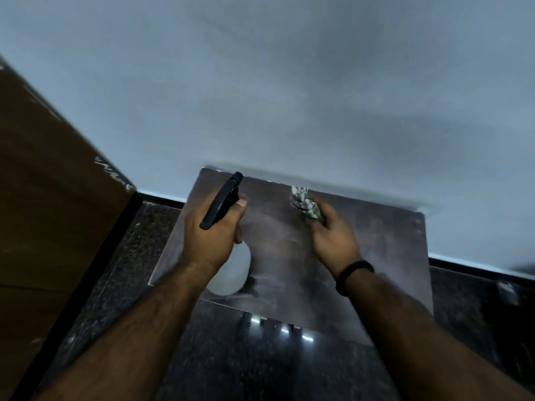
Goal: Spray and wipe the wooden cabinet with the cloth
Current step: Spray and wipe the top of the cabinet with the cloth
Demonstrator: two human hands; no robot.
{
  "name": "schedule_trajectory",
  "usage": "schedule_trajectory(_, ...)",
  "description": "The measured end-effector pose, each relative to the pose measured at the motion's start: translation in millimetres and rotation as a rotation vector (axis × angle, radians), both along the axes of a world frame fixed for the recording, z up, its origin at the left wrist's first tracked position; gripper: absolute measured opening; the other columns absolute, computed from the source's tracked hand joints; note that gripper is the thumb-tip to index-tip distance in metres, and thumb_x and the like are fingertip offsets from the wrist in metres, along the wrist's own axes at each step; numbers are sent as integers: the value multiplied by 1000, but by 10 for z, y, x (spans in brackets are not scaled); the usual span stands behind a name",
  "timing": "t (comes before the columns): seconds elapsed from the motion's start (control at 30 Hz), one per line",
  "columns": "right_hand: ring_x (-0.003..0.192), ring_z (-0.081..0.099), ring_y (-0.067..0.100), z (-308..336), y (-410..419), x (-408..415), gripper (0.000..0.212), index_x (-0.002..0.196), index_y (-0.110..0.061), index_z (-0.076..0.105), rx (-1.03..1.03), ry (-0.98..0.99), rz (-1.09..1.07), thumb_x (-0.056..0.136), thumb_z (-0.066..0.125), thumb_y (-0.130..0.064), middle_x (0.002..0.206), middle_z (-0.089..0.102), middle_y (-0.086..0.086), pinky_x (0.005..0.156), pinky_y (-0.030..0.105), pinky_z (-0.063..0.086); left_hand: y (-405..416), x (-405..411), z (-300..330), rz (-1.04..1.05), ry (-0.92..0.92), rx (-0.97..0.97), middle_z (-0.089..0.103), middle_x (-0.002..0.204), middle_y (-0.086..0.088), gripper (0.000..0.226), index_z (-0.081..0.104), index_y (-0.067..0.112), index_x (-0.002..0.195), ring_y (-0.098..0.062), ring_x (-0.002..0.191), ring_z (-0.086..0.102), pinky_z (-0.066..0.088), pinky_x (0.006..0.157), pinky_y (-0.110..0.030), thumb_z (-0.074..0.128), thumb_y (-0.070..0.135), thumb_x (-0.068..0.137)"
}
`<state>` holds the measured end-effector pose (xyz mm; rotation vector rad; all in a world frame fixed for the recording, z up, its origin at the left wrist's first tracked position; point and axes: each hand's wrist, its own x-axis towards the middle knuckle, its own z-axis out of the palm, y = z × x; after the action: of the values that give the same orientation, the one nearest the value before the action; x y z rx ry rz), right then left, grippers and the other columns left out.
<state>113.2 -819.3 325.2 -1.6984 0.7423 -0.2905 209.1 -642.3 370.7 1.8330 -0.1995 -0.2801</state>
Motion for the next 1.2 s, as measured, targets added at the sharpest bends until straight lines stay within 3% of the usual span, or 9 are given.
schedule_trajectory(0.07, 127, 55, 27, -172, -134, -186, 54, 139, -23, 59, -592, 156, 94, 92, 50, 1, 137, 63, 6, 109, 36, 42, -88, -42, -73, -39, -3, 18, 62, 70, -37, 12, 73, 10, 100, -20, 51, 56, 48, 54, -11, 65, 18, 97)
schedule_trajectory(0.17, 137, 47, 37, -457, -191, -411, 64, 142, -24, 57, -913, 228, 121, 84, 51, 2, 147, 54, 11, 113, 52, 39, -167, -90, -211, -84, 6, 25, 63, 71, -36, 12, 74, 10, 100, -18, 49, 56, 50, 56, -16, 66, 18, 97)
schedule_trajectory(0.3, 156, 4, 31, -830, -65, -696, 68, 158, -41, 18, -814, 595, 423, 95, 24, -17, 169, 6, 5, 124, 49, 6, -144, -104, -362, -125, -9, 62, 64, 73, -34, 13, 73, 8, 102, -19, 50, 57, 52, 57, -19, 65, 17, 98)
schedule_trajectory(0.37, 155, -10, 28, -992, 44, -840, 64, 159, -41, 0, -771, 678, 453, 103, 31, -29, 170, -7, 2, 125, 48, -3, -86, -101, -414, -134, -10, 69, 65, 77, -34, 13, 72, 8, 102, -19, 50, 57, 52, 57, -20, 65, 17, 98)
schedule_trajectory(0.47, 155, -9, 29, -1039, 157, -878, 70, 160, -35, 2, -792, 652, 382, 101, 37, -45, 170, -5, 4, 124, 50, -4, -2, -75, -450, -141, 9, 46, 68, 91, -34, 13, 72, 8, 105, -15, 47, 55, 53, 59, -20, 64, 15, 98)
schedule_trajectory(0.7, 151, -25, 29, -1016, 195, -696, 84, 157, -39, -16, -746, 774, 380, 92, 23, -75, 165, -27, 1, 123, 55, -10, 232, -2, -475, -118, -19, 33, 67, 88, -36, 10, 72, 9, 102, -13, 44, 53, 53, 58, -20, 65, 14, 97)
schedule_trajectory(0.97, 151, -26, 30, -1145, 475, -608, 90, 154, -38, -25, -751, 837, 289, 89, 17, -83, 163, -30, 3, 121, 56, -11, 668, 207, -551, -59, -46, 17, 67, 82, -33, 7, 72, 16, 96, -12, 45, 54, 53, 58, -25, 65, 15, 97)
schedule_trajectory(1.1, 150, -30, 27, -1210, 514, -584, 89, 154, -40, -25, -757, 829, 237, 88, 14, -85, 162, -32, 1, 121, 55, -11, 764, 270, -629, -18, -61, -1, 59, 59, -10, 7, 71, 13, 99, -10, 46, 55, 51, 55, -19, 65, 15, 97)
schedule_trajectory(1.2, 148, -34, 24, -1251, 538, -565, 89, 152, -42, -27, -758, 832, 217, 87, 16, -85, 161, -35, -2, 120, 54, -14, 773, 304, -691, -6, -73, -11, 58, 58, -5, 10, 71, 9, 101, -12, 46, 55, 51, 54, -19, 65, 16, 97)
